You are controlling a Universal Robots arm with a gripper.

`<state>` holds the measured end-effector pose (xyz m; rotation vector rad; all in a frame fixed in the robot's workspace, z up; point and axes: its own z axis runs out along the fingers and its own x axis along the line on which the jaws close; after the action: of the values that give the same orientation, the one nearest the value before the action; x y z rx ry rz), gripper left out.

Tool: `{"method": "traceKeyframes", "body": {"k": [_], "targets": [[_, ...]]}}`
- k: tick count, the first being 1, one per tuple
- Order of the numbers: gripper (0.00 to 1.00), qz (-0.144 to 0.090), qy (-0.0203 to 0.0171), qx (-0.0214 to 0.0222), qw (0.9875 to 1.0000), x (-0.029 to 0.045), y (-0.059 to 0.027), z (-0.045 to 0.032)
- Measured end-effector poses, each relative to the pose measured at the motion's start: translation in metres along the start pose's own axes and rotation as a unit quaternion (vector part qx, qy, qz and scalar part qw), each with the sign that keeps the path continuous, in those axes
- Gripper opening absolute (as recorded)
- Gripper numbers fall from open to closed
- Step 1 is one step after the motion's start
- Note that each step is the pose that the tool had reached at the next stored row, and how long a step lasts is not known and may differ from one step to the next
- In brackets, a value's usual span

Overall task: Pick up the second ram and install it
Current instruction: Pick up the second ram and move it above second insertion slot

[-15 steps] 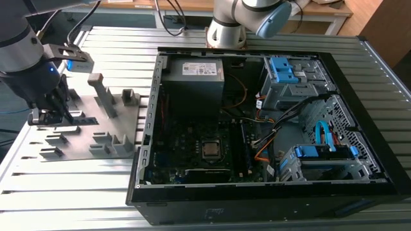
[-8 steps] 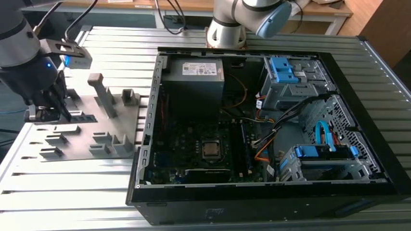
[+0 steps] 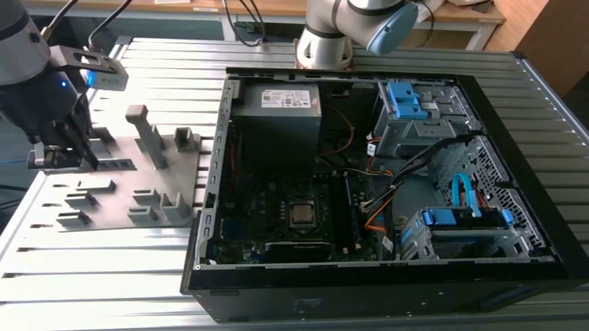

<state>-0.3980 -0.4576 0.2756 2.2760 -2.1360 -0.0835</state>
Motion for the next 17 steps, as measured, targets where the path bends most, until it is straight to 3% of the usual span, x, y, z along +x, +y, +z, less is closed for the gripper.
{"method": "traceKeyframes", "body": {"k": [17], "targets": [[0.14, 0.0, 0.0, 0.0, 1.0, -0.0005, 0.0011, -0.0211]]}}
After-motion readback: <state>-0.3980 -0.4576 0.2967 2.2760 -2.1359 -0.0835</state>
